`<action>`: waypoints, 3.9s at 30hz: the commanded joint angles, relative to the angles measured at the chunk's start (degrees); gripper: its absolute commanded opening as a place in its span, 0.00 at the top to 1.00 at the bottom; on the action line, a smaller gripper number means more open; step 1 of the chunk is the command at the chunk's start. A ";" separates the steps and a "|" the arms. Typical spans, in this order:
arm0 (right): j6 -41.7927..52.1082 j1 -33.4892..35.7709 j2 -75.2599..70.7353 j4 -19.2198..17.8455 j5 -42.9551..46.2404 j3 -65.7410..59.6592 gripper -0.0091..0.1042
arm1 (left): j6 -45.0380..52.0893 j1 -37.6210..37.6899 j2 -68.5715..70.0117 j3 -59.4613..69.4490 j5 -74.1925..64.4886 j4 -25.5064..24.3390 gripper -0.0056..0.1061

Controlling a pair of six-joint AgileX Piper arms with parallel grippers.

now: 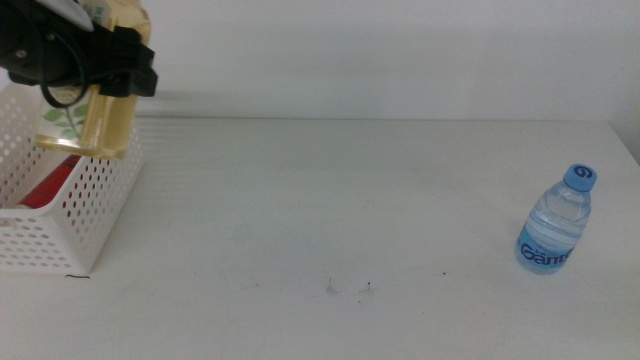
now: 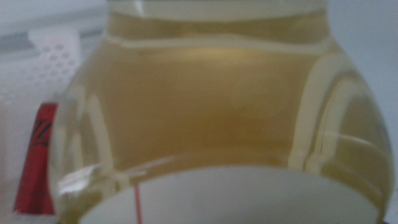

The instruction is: Use arms to grab the bottles and put them into the dustbin to the left of the table.

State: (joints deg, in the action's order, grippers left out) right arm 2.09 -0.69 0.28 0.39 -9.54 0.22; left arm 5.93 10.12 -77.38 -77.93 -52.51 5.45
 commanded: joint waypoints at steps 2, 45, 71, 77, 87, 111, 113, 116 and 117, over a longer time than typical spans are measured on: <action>0.33 -0.46 -0.28 -0.39 0.50 -0.22 0.25 | 3.23 -1.92 -2.54 -5.13 -3.18 1.68 0.96; 0.33 -0.46 -0.28 -0.39 0.50 -0.22 0.25 | 19.78 -29.02 -29.75 -27.98 -17.45 8.70 0.96; 0.33 -0.46 -0.28 -0.39 0.50 -0.22 0.25 | 24.32 -28.91 -36.59 -27.98 -17.45 8.35 0.26; 0.33 -0.46 -0.28 -0.39 0.50 -0.22 0.25 | 24.09 -28.91 -36.59 -27.98 -17.45 8.26 0.11; 0.33 -0.46 -0.28 -0.39 0.50 -0.22 0.25 | 23.13 -26.71 -33.45 -27.98 -17.45 9.44 0.11; 0.33 -0.46 -0.28 -0.39 0.50 -0.22 0.25 | 16.41 -7.19 -13.34 -27.41 -17.45 13.91 0.11; 0.33 -0.46 -0.28 -0.39 0.50 -0.22 0.25 | 16.14 -4.96 -11.14 -25.19 -16.94 13.91 0.11; 0.33 -0.46 -0.28 -0.39 0.50 -0.22 0.25 | 16.54 -2.02 -6.36 -19.79 -12.26 14.34 0.11; 0.33 -0.46 -0.28 -0.39 0.50 -0.22 0.25 | 17.02 -1.25 -4.50 -17.51 -10.70 15.07 0.11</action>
State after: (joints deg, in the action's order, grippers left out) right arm 2.09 -0.69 0.28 0.39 -9.54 0.22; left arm 22.91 7.72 -84.62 -98.11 -65.67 19.51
